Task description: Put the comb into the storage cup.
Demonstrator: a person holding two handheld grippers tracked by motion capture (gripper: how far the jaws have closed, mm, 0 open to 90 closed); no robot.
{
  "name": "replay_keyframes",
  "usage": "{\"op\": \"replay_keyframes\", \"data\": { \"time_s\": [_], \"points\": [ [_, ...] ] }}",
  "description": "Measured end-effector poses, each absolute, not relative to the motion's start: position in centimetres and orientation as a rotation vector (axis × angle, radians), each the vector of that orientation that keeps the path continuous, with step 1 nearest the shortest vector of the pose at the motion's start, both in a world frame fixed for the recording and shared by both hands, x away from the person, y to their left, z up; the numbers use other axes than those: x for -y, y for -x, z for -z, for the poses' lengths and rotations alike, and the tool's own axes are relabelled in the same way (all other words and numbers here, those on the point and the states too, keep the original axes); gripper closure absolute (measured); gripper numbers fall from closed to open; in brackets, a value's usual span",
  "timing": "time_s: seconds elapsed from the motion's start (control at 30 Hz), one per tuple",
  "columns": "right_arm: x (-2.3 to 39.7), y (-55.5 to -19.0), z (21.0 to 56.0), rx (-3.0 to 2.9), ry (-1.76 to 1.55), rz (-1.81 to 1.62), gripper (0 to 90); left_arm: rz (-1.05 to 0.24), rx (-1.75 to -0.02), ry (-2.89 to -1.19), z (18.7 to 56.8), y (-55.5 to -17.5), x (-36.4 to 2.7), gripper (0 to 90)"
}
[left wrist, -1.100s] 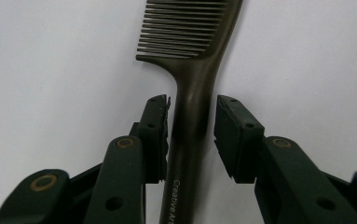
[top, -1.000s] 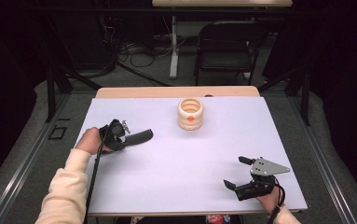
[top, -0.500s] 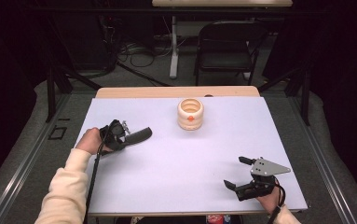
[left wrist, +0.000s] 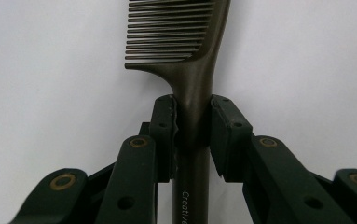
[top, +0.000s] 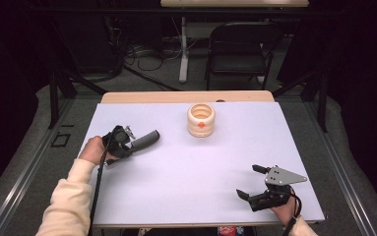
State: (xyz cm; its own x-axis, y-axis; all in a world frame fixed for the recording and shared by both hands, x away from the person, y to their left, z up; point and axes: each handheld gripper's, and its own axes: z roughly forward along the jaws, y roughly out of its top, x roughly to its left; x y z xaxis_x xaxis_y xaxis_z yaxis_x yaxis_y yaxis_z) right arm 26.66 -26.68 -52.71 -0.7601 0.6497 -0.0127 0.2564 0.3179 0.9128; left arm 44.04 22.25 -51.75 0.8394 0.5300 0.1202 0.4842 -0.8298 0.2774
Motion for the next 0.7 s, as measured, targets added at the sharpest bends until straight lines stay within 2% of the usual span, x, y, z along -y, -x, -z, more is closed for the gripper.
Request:
{"op": "replay_keyframes", "data": {
  "time_s": [0.7],
  "points": [
    [26.6,-26.6,52.7,-2.214,-0.811,-1.426,0.0,-0.28,-0.776,-2.628,50.4,-43.1,-22.1,72.3]
  ]
}}
